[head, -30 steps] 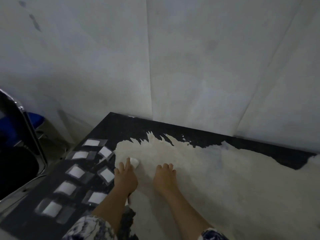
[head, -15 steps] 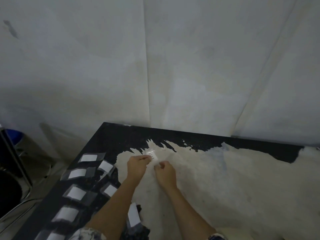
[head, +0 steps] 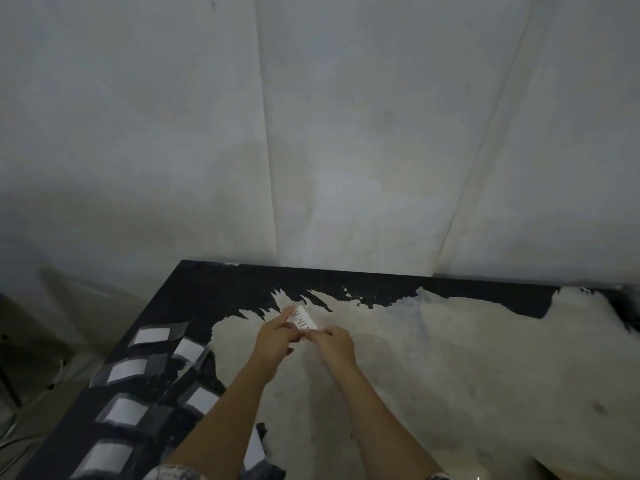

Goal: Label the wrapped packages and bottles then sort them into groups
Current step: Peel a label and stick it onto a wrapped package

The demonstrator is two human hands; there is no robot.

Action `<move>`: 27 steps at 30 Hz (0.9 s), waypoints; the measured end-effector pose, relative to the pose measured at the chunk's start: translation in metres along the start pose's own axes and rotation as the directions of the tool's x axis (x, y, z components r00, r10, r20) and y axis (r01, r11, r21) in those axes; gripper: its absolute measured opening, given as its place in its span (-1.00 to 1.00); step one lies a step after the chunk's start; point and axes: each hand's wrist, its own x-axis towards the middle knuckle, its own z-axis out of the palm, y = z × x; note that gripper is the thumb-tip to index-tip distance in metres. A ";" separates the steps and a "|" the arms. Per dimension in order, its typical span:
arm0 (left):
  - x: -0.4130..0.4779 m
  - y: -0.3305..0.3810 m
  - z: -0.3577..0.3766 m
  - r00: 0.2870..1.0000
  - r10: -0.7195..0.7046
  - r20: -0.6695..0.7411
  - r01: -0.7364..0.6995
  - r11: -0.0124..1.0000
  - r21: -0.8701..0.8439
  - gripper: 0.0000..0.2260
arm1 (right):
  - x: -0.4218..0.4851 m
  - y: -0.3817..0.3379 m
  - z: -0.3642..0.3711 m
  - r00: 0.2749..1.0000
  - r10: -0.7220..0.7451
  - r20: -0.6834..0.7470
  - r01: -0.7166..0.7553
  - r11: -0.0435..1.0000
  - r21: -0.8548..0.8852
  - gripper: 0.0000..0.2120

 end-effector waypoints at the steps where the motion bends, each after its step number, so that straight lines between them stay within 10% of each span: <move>1: 0.000 0.001 0.001 1.000 0.014 0.010 -0.014 0.999 0.049 -0.50 | -0.001 -0.001 -0.004 1.000 0.020 -0.006 -0.020 0.999 -0.040 -0.75; 7: -0.014 0.010 0.009 0.979 0.081 0.187 -0.133 0.949 0.287 -0.46 | 0.002 -0.008 -0.025 0.993 -0.111 -0.037 0.109 0.992 -0.061 -0.52; 12: -0.030 0.016 0.022 0.938 0.075 0.340 -0.171 0.950 0.262 -0.50 | 0.001 -0.008 -0.048 0.985 -0.172 0.011 0.173 0.982 -0.076 -0.82; 27: -0.076 -0.001 0.127 0.944 -0.039 0.326 0.064 0.996 -0.068 -0.69 | -0.034 0.043 -0.163 0.958 0.154 -0.240 -0.003 0.848 0.530 -0.89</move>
